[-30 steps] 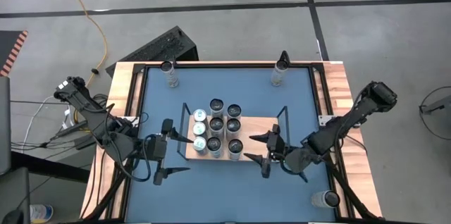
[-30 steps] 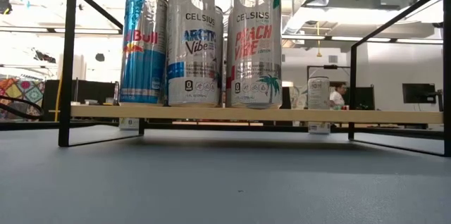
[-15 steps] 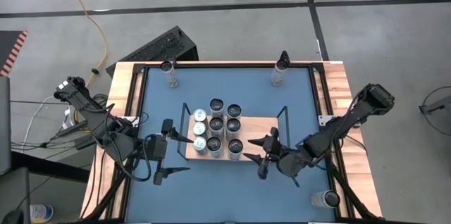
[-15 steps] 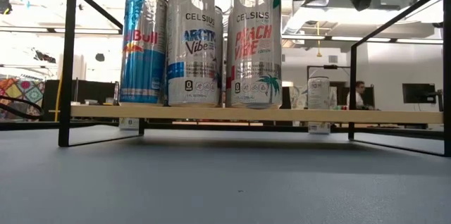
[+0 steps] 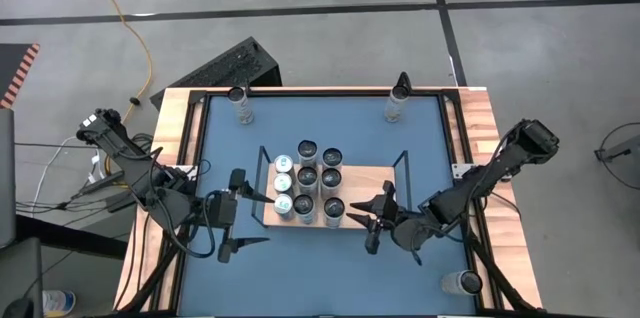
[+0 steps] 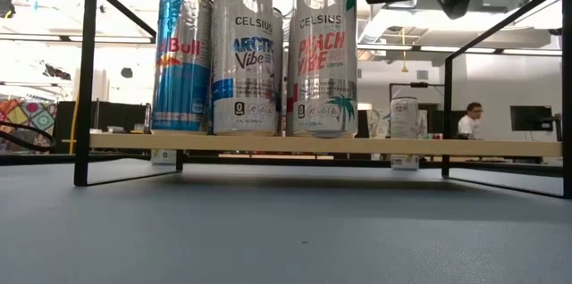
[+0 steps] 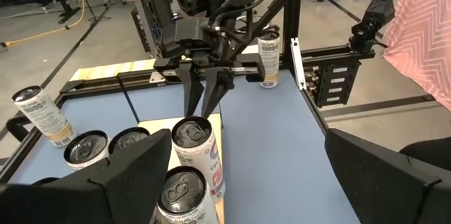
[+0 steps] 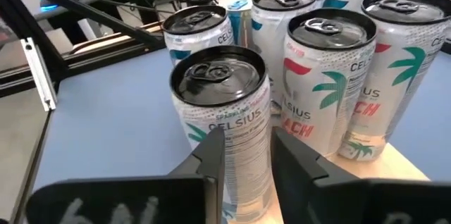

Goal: Place canned beverage on shelf
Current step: Put the pink soda can on the shelf aligned with the other pink soda cans

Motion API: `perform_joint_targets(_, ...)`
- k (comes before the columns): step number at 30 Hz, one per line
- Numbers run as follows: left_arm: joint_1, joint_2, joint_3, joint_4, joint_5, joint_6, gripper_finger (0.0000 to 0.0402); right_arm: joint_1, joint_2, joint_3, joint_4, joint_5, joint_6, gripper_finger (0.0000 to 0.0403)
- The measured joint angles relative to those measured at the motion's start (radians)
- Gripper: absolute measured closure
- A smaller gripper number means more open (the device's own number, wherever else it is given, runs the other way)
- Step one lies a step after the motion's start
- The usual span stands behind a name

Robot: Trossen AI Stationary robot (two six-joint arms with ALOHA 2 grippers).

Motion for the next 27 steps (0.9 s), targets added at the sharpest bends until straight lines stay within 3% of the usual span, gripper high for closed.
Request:
perform_joint_targets(18, 0.0, 0.0, 0.0, -0.006, 0.0, 0.003, 0.004, -0.072, 0.0, 0.0, 0.014, -0.118, 0.0, 0.0312)
perform_joint_targets(27, 0.0, 0.0, 0.0, -0.006, 0.0, 0.003, 0.004, -0.079, 0.0, 0.0, 0.014, -0.119, -0.009, 0.0312)
